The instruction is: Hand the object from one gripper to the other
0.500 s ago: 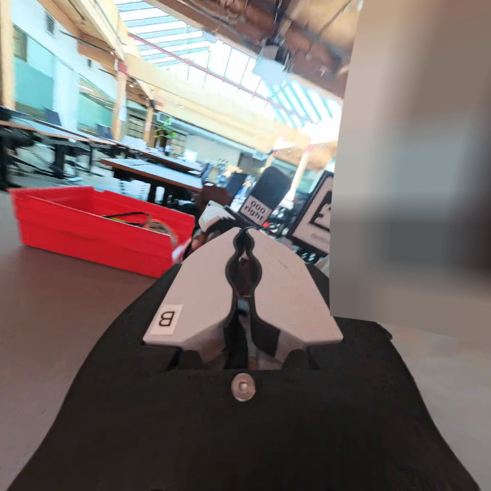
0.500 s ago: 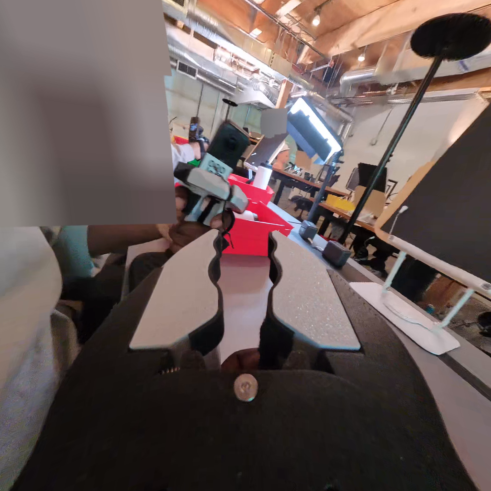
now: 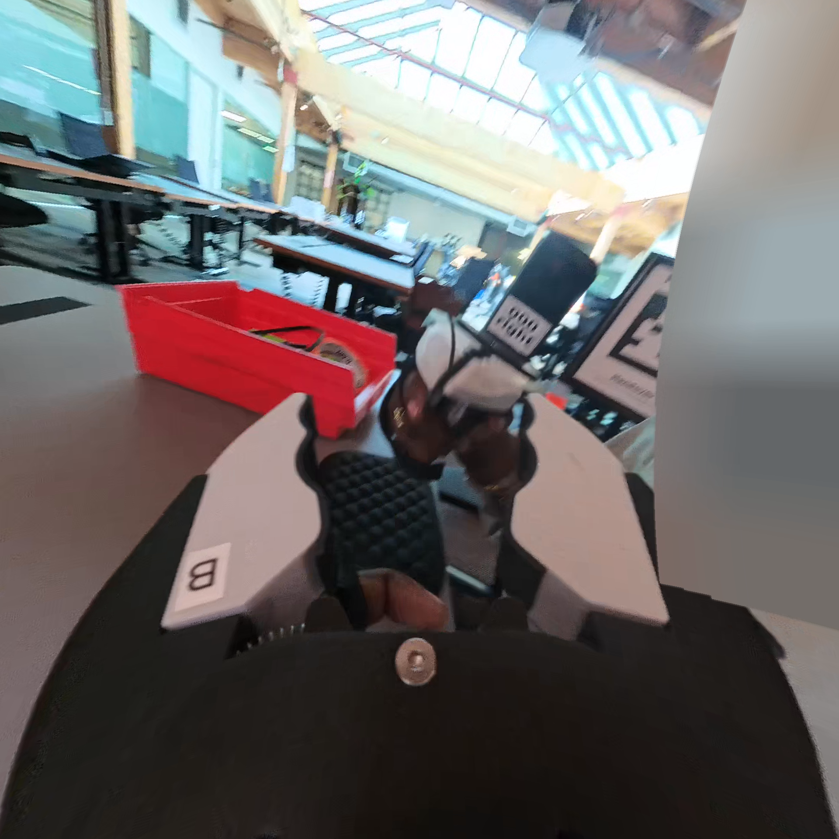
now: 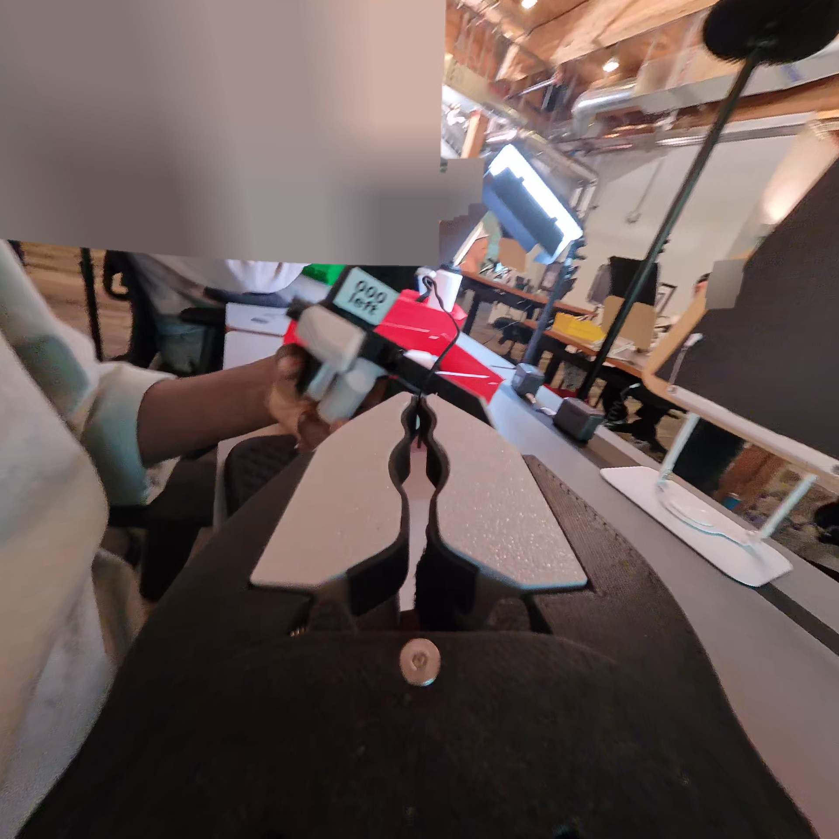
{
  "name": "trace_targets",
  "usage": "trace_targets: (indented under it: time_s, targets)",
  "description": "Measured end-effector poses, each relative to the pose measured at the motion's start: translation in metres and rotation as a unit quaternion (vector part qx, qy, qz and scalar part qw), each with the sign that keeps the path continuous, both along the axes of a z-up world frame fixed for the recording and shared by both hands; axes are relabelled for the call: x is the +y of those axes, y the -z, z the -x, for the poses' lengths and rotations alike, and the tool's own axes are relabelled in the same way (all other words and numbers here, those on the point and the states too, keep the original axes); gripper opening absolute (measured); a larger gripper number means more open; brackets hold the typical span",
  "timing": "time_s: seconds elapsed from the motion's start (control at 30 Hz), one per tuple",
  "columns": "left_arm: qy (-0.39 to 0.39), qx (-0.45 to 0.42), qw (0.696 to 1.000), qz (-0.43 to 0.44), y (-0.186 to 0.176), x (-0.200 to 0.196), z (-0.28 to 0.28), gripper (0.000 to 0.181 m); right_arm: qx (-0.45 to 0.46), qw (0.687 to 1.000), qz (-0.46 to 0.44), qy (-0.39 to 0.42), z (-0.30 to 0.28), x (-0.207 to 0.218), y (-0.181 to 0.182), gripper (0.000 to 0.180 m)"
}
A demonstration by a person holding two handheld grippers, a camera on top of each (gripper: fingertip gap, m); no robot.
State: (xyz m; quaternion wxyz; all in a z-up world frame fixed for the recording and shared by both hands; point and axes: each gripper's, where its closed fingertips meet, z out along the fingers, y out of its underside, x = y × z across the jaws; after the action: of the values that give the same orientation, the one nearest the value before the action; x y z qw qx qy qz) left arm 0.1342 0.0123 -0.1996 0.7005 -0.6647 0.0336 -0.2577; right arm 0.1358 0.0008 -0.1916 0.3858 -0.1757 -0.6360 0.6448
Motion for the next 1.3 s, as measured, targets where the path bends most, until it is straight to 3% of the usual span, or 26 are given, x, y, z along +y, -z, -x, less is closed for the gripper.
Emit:
trace_targets:
  time_s: [0.03, 0.2, 0.37, 0.5, 0.57, 0.77, 0.97, 1.3]
  targets:
    - [-0.021, 0.023, 0.999, 0.009, 0.004, 0.000, 0.003, 0.095, 0.006, 1.000, 0.009, 0.018, 0.001, 0.009, -0.006, 0.001]
    - [-0.180, 0.100, 0.979, 0.014, 0.006, -0.016, 0.039, 0.108, 0.018, 0.976, 0.015, 0.216, 0.008, 0.105, -0.034, 0.000]
    - [-0.309, 0.097, 0.946, -0.019, -0.012, -0.057, 0.074, 0.107, -0.083, 0.875, 0.024, 0.477, -0.016, 0.269, -0.014, 0.000]
    - [-0.371, 0.069, 0.924, -0.060, -0.028, -0.090, 0.092, 0.107, -0.236, 0.800, 0.056, 0.549, -0.042, 0.341, 0.044, 0.000]
    - [-0.387, 0.053, 0.917, -0.074, -0.034, -0.103, 0.096, 0.107, -0.277, 0.781, 0.063, 0.556, -0.049, 0.354, 0.064, 0.001]
    - [-0.400, 0.025, 0.911, -0.102, -0.045, -0.126, 0.103, 0.109, -0.329, 0.761, 0.083, 0.552, -0.046, 0.366, 0.090, 0.001]
    - [-0.395, 0.012, 0.910, -0.129, -0.056, -0.139, 0.101, 0.108, -0.336, 0.757, 0.060, 0.557, -0.041, 0.366, 0.095, 0.019]
    - [-0.410, 0.026, 0.900, -0.143, -0.063, -0.151, 0.103, 0.105, -0.313, 0.748, 0.020, 0.584, -0.040, 0.367, 0.087, 0.034]
